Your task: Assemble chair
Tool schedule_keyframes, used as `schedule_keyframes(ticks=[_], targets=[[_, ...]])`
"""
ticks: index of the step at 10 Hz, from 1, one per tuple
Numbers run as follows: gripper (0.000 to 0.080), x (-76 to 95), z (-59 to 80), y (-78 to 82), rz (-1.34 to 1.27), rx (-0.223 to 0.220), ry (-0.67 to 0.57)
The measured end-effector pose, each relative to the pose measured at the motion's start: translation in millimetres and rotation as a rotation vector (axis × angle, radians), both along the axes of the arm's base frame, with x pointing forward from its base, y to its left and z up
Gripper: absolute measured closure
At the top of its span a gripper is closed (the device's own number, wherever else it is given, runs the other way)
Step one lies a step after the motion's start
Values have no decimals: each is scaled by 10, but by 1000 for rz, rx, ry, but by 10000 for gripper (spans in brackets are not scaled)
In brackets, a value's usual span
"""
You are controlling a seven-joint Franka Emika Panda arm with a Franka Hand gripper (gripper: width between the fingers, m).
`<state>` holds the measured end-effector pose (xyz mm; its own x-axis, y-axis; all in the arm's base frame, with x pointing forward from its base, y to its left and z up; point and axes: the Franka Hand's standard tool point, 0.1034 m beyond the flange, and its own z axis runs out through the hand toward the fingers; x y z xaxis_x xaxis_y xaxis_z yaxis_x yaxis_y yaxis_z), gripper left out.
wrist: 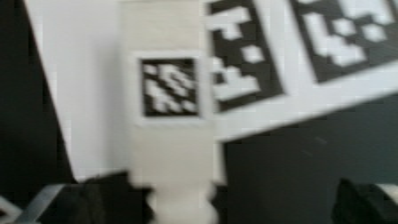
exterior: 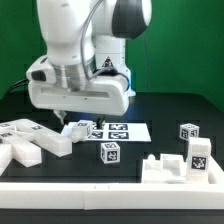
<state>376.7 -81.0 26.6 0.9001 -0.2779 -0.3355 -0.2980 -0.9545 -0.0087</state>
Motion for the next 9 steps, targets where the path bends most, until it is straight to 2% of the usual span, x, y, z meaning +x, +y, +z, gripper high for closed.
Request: schedule_keyframes(ticks=[1, 2, 3, 4, 6, 7, 8, 9], targets=[[151, -90, -84, -46, -14, -5, -3], [151, -145, -143, 2, -13, -15, -4], [151, -182, -170, 87, -23, -19, 0], [151, -178, -167, 88, -11, -15, 0], [414, -180, -170, 87, -12, -15, 1], [414, -180, -169, 88, -12, -14, 0], [517, -180, -169, 89, -13, -15, 1], [517, -176, -168, 99, -38, -24, 3]])
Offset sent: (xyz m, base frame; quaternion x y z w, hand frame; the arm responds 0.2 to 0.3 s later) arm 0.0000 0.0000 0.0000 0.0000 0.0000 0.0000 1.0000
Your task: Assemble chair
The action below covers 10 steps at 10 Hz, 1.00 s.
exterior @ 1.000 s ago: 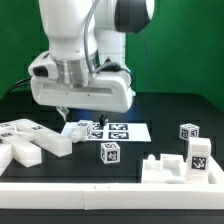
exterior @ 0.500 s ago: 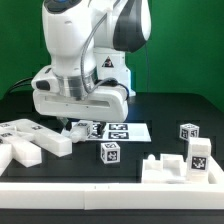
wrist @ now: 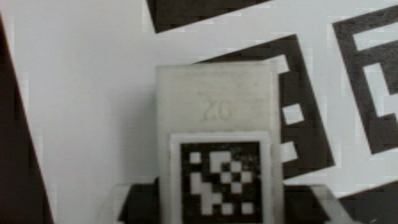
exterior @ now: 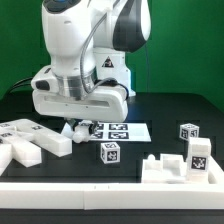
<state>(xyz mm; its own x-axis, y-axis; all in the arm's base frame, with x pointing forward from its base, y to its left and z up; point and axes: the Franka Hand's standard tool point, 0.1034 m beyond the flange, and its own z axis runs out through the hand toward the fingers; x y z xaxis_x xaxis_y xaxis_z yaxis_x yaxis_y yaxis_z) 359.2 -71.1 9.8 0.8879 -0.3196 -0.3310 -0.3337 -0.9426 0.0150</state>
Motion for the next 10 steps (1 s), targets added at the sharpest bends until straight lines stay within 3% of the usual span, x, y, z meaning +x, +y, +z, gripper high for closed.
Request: schedule_keyframes(ticks=[2, 5, 8, 9, 10], targets=[[517, 111, 80, 213, -193, -59, -5], [515, 343, 146, 554, -739, -150, -59], [515, 312, 120, 564, -859, -183, -27], [515, 308, 110, 621, -1018, -222, -17], [515, 272, 83, 788, -1190, -276, -16]])
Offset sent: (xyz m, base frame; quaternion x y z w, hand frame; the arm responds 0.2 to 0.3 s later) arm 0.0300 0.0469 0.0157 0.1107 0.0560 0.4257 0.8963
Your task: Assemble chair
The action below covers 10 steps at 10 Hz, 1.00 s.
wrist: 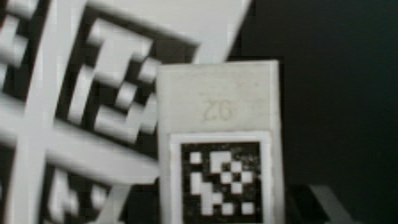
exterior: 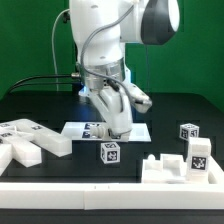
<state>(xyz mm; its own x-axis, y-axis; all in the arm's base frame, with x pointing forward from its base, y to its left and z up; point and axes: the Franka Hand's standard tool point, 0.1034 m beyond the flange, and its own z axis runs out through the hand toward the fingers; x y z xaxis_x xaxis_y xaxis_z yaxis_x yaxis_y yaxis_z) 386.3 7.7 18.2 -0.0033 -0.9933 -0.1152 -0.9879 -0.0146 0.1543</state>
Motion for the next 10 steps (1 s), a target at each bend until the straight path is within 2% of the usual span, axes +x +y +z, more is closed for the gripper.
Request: schedule_keyframes(ticks=[2, 3, 4, 8, 10], targets=[[515, 20, -70, 420, -323, -86, 23], [515, 86, -73, 630, -471, -125, 4], [515, 81, -72, 687, -513, -132, 5], [515, 66, -73, 736, -693, -119, 21], [515, 18, -74, 726, -761, -128, 48]])
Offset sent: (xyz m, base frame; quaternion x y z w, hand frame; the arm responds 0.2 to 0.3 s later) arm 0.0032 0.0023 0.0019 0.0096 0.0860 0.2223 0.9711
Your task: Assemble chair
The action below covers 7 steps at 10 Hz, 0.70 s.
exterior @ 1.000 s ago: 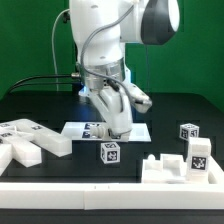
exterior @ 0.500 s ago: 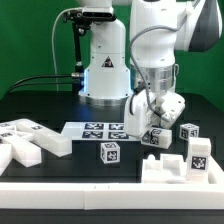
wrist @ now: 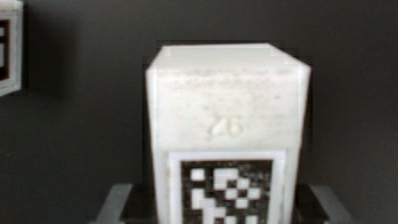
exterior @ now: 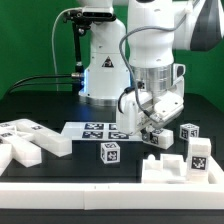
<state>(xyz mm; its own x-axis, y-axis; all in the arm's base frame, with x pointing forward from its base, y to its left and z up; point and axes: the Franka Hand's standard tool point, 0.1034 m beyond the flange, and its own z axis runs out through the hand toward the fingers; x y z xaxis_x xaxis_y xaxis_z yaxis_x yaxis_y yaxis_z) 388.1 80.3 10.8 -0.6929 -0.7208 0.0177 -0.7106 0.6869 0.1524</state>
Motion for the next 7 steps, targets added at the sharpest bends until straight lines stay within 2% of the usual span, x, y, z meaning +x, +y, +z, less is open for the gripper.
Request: schedule_keyframes(ticks=[1, 2, 3, 4, 6, 7], targets=[[515, -3, 0, -8, 4, -5, -5], [515, -5, -2, -83, 11, -3, -13], [515, 27, -2, -249, -9, -12, -14], [515, 46, -1, -305, -63, -21, -12], [511, 31, -13, -270, -7, -15, -14], [315, 27, -19, -276, -1, -16, -13]])
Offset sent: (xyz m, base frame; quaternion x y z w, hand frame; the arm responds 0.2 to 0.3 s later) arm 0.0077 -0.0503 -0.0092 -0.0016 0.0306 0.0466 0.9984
